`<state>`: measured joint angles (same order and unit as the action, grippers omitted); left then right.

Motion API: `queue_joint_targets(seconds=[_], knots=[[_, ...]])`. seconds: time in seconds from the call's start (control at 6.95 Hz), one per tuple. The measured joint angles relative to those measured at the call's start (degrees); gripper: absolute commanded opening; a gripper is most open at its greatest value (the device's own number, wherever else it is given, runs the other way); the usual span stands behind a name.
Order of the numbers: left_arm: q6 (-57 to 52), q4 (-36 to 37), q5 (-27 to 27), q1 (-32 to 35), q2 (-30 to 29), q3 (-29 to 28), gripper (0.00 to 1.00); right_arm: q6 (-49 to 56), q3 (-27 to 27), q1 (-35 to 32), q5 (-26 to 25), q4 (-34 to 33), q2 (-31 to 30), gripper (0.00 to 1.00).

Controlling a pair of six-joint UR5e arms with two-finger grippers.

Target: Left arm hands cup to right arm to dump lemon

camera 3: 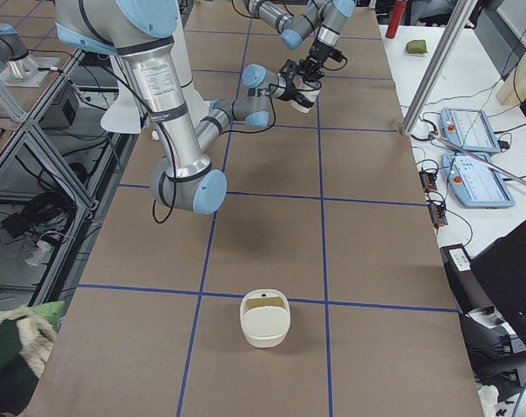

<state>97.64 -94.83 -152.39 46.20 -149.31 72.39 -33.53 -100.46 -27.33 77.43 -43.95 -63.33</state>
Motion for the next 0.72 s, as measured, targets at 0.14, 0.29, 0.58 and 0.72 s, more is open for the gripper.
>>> queue_joint_targets(seconds=[0.14,0.29,0.58,0.72], knots=[[-0.02,0.0,-0.01,0.01,0.04,0.12,0.59,-0.19,0.0,0.0,0.0,-0.02,0.02,0.05],[-0.25,-0.21,0.03,0.01,0.22,0.39,1.0,-1.18,0.0,0.0,0.02,-0.06,0.01,0.0],[-0.92,-4.62,0.07,0.15,1.44,1.52,1.0,-3.57,0.03,0.01,0.08,-0.22,-0.12,0.0],[-0.88,-6.44,0.07,0.26,2.37,2.47,1.0,-3.91,0.05,0.02,0.11,-0.23,-0.28,0.0]])
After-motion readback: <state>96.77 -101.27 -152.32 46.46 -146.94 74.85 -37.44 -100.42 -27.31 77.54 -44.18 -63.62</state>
